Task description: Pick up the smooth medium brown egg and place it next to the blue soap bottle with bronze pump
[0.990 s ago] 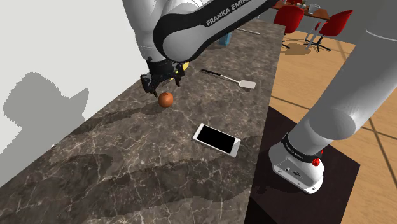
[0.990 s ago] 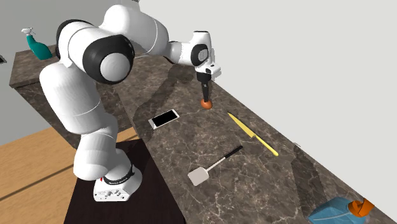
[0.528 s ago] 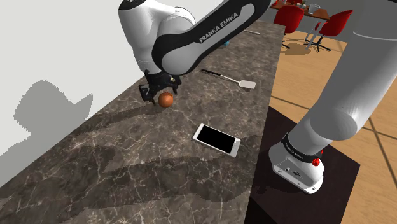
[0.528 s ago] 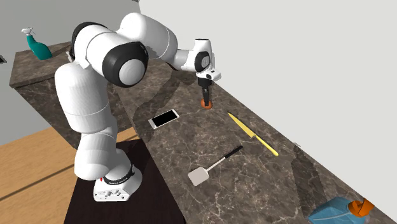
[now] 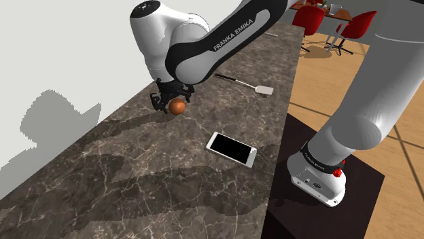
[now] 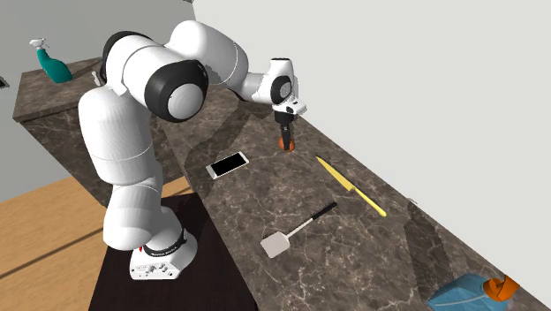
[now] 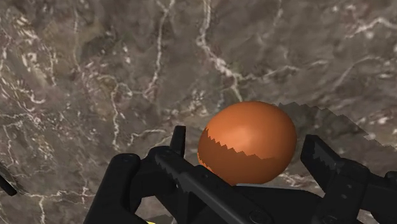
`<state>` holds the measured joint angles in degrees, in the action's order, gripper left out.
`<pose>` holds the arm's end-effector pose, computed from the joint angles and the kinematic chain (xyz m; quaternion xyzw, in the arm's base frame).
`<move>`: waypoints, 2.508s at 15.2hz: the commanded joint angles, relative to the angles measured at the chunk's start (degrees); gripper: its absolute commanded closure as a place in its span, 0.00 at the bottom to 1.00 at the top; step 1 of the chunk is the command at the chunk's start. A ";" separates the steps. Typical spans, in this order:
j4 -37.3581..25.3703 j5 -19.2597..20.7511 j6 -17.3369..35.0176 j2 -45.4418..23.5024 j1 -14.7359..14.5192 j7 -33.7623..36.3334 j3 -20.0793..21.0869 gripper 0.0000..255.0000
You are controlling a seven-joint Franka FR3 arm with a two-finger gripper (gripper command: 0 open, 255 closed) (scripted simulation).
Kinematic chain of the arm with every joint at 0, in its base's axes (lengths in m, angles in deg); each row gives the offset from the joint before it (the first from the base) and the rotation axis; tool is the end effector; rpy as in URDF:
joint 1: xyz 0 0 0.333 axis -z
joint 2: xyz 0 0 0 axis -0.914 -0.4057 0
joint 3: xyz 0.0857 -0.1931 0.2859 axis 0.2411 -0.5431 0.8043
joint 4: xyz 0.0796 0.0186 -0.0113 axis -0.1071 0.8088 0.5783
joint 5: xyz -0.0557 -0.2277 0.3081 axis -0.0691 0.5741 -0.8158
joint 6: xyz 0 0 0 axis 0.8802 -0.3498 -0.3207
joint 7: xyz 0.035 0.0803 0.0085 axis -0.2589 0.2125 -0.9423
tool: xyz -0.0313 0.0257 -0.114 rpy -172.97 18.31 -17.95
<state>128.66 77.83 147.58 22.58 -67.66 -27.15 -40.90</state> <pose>0.4708 0.3201 0.3548 0.9919 -0.0793 0.0279 0.0955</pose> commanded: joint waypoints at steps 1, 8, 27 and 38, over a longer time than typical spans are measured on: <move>0.00 0.00 0.00 0.00 0.00 0.00 0.00 0.00; -0.02 0.01 -0.01 -0.02 0.00 0.00 0.00 1.00; -5.19 -6.30 -9.82 6.93 1.31 -5.61 1.53 1.00; -10.76 -8.84 -17.29 9.83 1.61 -8.37 1.79 1.00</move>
<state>118.66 69.13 131.12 32.30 -66.02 -35.37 -39.15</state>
